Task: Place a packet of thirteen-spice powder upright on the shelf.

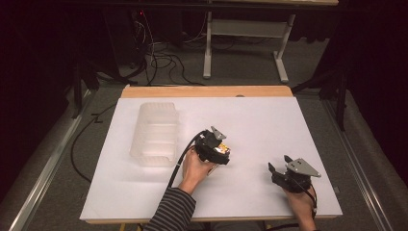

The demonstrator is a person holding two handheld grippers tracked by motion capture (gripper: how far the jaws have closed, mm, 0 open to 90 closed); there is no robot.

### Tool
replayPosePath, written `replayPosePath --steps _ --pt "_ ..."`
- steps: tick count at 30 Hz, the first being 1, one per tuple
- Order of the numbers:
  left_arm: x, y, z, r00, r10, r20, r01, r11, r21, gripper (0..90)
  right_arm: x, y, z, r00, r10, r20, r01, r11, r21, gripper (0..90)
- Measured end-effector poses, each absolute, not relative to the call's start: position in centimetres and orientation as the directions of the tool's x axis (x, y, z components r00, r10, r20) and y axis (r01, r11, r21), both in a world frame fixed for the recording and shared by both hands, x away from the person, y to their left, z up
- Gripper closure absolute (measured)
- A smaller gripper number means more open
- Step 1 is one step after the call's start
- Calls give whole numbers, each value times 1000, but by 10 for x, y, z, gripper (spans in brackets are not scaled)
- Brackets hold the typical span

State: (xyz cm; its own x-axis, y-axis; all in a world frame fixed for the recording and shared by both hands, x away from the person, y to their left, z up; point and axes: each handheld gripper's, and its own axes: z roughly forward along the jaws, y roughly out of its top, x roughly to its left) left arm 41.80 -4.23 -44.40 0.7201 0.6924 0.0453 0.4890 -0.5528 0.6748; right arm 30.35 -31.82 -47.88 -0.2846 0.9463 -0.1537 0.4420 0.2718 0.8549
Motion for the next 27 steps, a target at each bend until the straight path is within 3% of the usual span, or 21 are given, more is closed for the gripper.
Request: replayPosePath --steps 17,27 --pt "432 -54 -461 707 706 48 530 -573 625 203 304 -319 -479 -284 947 -152 444 270 855 335" --pt "431 -57 -464 720 692 50 522 -588 618 299 303 -319 -479 -287 946 -152 437 270 858 334"
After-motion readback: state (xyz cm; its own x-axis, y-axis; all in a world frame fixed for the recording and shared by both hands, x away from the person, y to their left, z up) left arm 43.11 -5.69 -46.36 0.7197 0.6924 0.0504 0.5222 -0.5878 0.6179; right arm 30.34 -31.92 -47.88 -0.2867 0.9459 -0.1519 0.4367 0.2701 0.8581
